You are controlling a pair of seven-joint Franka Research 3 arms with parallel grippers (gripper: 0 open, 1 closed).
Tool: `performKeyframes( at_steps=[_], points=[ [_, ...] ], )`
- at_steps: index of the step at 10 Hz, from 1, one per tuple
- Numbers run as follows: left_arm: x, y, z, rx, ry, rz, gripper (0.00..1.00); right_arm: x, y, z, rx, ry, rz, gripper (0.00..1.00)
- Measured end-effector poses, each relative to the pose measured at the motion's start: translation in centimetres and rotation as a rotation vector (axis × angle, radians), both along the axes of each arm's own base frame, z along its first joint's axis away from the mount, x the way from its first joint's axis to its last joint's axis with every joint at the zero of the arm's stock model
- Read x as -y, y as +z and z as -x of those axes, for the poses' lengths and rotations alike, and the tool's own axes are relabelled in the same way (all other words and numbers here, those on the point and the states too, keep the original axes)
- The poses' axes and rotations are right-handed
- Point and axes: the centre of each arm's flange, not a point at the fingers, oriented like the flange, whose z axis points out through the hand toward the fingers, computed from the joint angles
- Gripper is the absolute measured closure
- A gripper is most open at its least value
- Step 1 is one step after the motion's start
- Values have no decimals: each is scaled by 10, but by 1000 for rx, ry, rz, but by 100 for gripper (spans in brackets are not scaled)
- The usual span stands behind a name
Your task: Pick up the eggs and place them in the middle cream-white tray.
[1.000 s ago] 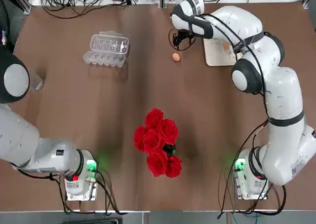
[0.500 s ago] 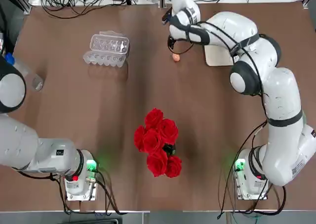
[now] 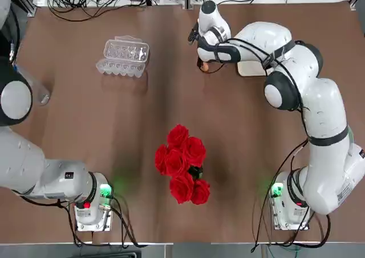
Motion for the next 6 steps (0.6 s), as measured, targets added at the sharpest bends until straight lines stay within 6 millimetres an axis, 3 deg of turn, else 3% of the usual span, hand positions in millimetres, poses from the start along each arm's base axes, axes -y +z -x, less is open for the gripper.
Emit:
performKeyframes(
  at_steps=[6],
  points=[
    [-12,-11,3,-75,89,-4,0,1,-1,2,-2,3,0,0]
  ],
)
